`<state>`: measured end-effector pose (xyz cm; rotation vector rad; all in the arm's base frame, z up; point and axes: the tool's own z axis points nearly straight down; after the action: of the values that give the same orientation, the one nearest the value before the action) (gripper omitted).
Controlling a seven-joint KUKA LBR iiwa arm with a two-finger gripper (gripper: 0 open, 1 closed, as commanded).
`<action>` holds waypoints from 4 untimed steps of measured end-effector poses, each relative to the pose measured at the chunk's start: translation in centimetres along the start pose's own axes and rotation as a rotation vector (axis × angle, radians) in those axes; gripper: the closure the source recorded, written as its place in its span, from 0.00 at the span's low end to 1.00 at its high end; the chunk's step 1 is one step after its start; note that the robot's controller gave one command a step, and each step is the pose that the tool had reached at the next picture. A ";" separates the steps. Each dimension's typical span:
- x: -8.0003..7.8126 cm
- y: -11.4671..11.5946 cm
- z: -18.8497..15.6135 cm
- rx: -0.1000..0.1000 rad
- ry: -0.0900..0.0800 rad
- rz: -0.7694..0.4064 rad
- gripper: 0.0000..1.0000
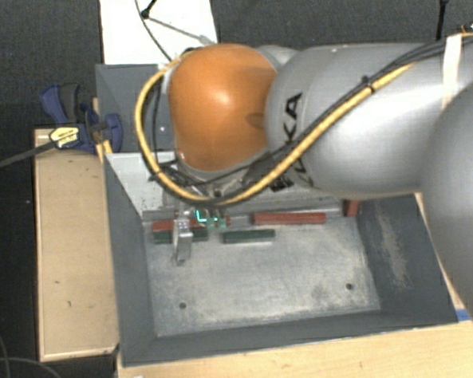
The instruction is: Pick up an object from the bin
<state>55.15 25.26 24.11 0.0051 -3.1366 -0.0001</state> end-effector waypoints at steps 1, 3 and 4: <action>-3.7 -1.7 7.4 0.002 -0.002 0.152 0.00; -4.2 -6.8 16.9 -0.003 -0.009 0.193 1.00; -2.5 -1.1 16.9 -0.002 -0.009 0.112 1.00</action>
Offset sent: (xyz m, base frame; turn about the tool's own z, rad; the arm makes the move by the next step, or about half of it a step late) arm 0.0362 -0.0159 -0.0710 0.1517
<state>57.55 24.20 7.17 -0.1715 -3.1413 -0.0028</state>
